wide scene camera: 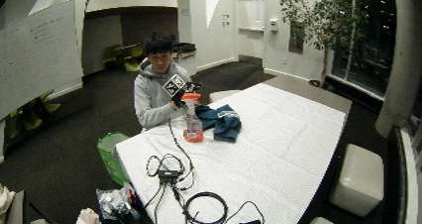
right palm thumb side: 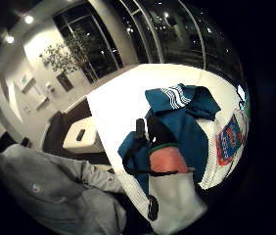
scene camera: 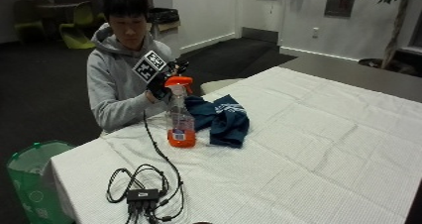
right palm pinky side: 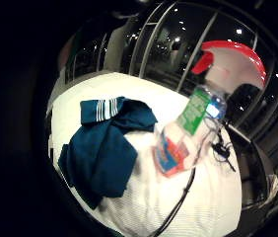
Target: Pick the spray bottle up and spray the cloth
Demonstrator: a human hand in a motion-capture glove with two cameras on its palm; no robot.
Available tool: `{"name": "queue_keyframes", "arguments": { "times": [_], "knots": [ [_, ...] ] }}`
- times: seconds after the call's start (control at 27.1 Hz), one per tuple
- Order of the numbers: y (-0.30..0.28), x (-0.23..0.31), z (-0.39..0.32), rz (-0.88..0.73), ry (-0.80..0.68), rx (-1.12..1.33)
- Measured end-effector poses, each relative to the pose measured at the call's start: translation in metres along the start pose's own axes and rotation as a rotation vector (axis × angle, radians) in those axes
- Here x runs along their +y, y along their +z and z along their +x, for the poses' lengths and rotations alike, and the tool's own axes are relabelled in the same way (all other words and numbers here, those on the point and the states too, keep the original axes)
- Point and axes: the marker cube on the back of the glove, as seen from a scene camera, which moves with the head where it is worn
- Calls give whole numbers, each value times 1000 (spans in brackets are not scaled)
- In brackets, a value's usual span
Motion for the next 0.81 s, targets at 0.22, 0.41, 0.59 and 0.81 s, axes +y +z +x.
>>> {"name": "queue_keyframes", "arguments": {
  "times": [0.22, 0.41, 0.59, 0.81],
  "knots": [
    [-18, 14, 21, 105, 73, 19],
    [-34, 34, 28, 166, 97, 27],
    [-43, 44, 37, 230, 132, 3],
    [-49, 43, 82, 294, 299, -40]
  ]
}}
